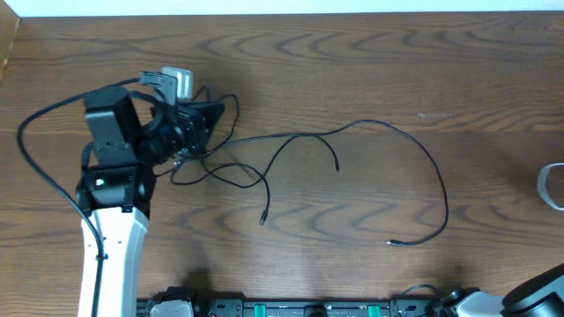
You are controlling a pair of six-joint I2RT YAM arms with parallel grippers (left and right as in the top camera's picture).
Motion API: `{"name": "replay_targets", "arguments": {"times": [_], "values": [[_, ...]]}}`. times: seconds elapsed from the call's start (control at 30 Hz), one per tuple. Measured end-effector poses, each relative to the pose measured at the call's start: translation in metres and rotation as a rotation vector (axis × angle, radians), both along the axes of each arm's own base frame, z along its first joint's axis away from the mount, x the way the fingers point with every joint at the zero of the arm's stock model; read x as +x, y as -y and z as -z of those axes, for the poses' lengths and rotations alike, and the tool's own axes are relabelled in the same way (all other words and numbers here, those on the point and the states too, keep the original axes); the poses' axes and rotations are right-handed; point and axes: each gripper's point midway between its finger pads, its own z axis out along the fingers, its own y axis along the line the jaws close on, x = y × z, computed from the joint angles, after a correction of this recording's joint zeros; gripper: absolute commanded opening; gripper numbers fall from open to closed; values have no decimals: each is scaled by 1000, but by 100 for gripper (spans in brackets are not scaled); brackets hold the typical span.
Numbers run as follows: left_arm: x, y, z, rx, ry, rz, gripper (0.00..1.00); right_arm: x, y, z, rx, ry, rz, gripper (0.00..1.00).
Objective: Untangle cables
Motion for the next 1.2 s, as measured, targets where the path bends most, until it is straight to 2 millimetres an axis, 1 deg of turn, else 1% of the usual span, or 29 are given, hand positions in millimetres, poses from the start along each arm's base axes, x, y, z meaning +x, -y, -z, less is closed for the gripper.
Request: {"name": "replay_targets", "arguments": {"times": [0.07,0.1,0.13,0.17,0.27,0.3,0.43,0.47,0.5,0.53,0.57,0.6,0.63,0.67,0.7,0.77,0.8,0.87,0.9,0.97,1.0,1.03,1.13,1.2], "values": [[-4,8,2,-1,-13,25,8,5,-6,9,45,15,-29,83],[-5,11,3,-1,-18,33,8,8,-8,10,58,25,-49,92],[-6,13,4,-1,-23,40,8,12,-11,10,68,37,-70,98],[-7,15,5,-1,-26,46,8,15,-13,10,76,50,-86,99],[-10,18,7,-1,-43,53,8,32,-29,8,115,103,-207,99],[-11,18,8,-2,-48,53,8,43,-40,5,134,137,-287,99],[-16,21,13,-3,-80,62,8,65,-72,-3,198,224,-484,99],[-17,24,14,-2,-85,72,8,69,-79,-5,215,239,-517,99],[-20,27,16,2,-92,85,8,77,-92,-6,245,261,-571,99],[-21,29,16,6,-92,96,8,81,-98,-7,259,270,-596,99],[-23,34,17,13,-88,113,8,88,-111,-7,281,280,-641,99],[-27,41,17,20,-85,142,8,99,-131,-9,314,292,-713,99],[-30,47,18,26,-82,163,8,103,-139,-9,327,294,-740,99],[-33,53,19,36,-74,191,8,111,-156,-9,355,298,-793,99],[-37,60,19,44,-69,220,8,116,-169,-9,374,298,-832,99],[-44,72,20,61,-51,274,8,131,-212,-8,440,295,-956,99],[-47,79,20,68,-42,302,8,135,-227,-8,464,292,-998,99],[-53,92,23,84,-31,358,8,143,-268,-8,517,282,-1115,99],[-56,97,25,91,-30,381,8,145,-280,-8,529,277,-1145,99],[-59,106,31,100,-35,417,8,149,-324,-8,578,256,-1264,99],[-60,109,33,105,-38,433,8,150,-340,-8,594,245,-1305,99],[-61,112,37,109,-43,445,8,150,-366,-8,615,230,-1372,99],[-61,116,43,115,-59,462,8,145,-420,-9,633,196,-1520,99],[-60,117,45,116,-64,465,8,138,-458,-10,611,169,-1642,99]]}}
